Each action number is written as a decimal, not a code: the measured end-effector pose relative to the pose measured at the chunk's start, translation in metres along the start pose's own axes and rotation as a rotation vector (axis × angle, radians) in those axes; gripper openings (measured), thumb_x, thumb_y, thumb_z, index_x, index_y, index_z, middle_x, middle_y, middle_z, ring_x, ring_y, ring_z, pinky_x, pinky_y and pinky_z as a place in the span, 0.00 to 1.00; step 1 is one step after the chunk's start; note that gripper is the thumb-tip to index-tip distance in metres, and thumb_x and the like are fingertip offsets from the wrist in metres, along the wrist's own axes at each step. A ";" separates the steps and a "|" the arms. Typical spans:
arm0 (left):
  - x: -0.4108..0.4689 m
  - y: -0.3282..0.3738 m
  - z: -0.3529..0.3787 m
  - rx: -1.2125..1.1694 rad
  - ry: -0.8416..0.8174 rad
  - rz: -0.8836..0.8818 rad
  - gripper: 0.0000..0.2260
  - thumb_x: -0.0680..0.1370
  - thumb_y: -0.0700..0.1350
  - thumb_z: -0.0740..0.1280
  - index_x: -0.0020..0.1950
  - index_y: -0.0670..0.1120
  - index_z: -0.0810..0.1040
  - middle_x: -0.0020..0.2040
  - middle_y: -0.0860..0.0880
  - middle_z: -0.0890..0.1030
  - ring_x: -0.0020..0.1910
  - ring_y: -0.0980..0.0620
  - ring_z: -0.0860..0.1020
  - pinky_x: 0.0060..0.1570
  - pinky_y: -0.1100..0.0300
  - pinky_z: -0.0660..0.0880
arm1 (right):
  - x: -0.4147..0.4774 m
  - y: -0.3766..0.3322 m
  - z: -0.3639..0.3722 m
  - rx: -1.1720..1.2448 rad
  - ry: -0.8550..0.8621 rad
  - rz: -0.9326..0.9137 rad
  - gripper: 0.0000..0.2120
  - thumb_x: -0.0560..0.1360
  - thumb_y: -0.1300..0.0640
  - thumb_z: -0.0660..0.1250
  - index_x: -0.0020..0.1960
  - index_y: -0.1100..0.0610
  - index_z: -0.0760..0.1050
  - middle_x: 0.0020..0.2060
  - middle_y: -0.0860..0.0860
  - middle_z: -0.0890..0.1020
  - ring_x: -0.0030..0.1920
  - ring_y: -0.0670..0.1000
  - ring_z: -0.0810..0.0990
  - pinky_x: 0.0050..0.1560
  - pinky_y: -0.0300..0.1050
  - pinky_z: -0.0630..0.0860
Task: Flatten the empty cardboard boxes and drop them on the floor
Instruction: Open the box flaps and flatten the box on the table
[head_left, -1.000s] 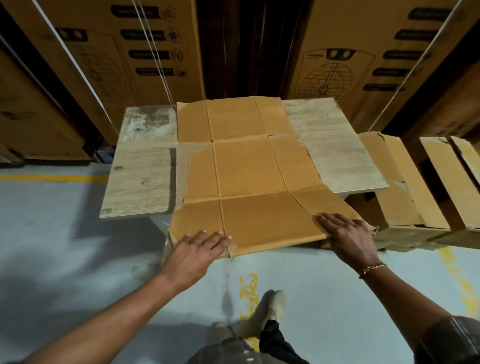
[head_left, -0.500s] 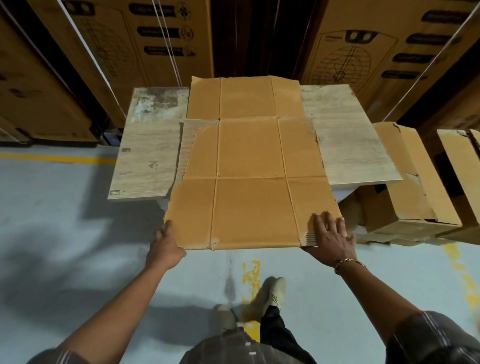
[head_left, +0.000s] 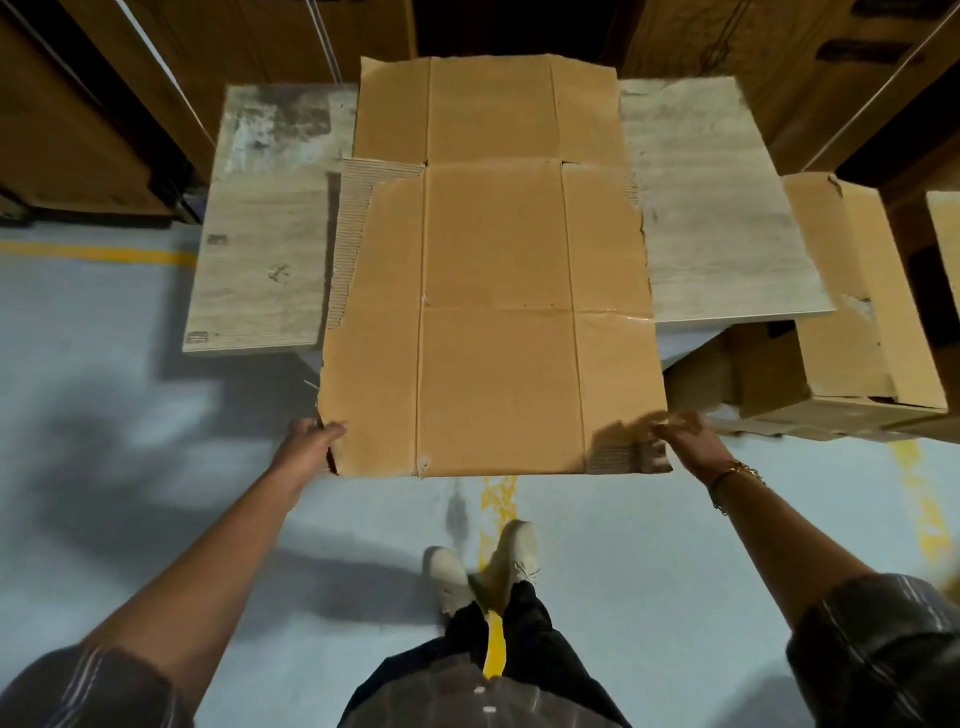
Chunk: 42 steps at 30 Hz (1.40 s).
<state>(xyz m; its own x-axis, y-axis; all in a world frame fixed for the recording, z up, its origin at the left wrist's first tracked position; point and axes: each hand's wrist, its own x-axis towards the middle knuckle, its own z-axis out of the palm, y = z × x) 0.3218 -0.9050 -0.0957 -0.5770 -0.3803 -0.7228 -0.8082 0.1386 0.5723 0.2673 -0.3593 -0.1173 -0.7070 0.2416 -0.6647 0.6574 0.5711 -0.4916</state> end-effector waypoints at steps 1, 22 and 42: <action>0.003 0.000 0.001 0.007 0.006 0.002 0.26 0.68 0.60 0.73 0.57 0.43 0.79 0.54 0.44 0.83 0.54 0.43 0.81 0.58 0.47 0.75 | 0.003 -0.003 0.001 0.016 -0.003 0.012 0.47 0.61 0.28 0.71 0.67 0.60 0.71 0.61 0.57 0.78 0.59 0.59 0.78 0.55 0.53 0.74; -0.072 0.050 0.010 -0.007 0.278 0.235 0.31 0.68 0.71 0.69 0.49 0.42 0.83 0.43 0.42 0.85 0.45 0.42 0.83 0.51 0.46 0.79 | -0.057 -0.092 -0.015 0.077 0.085 -0.114 0.23 0.77 0.44 0.68 0.64 0.58 0.75 0.55 0.58 0.82 0.52 0.60 0.81 0.54 0.54 0.78; -0.116 -0.075 -0.315 0.196 0.723 0.521 0.26 0.78 0.66 0.60 0.45 0.44 0.82 0.30 0.43 0.80 0.33 0.43 0.79 0.38 0.49 0.78 | -0.245 -0.284 0.255 -0.013 0.133 -0.661 0.19 0.79 0.45 0.62 0.60 0.58 0.77 0.51 0.58 0.85 0.51 0.61 0.82 0.45 0.49 0.74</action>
<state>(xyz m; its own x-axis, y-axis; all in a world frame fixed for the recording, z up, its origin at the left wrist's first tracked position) 0.4861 -1.1592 0.0669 -0.7136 -0.6975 0.0659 -0.5094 0.5812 0.6346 0.3200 -0.7805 0.0416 -0.9862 -0.0683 -0.1511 0.0726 0.6413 -0.7639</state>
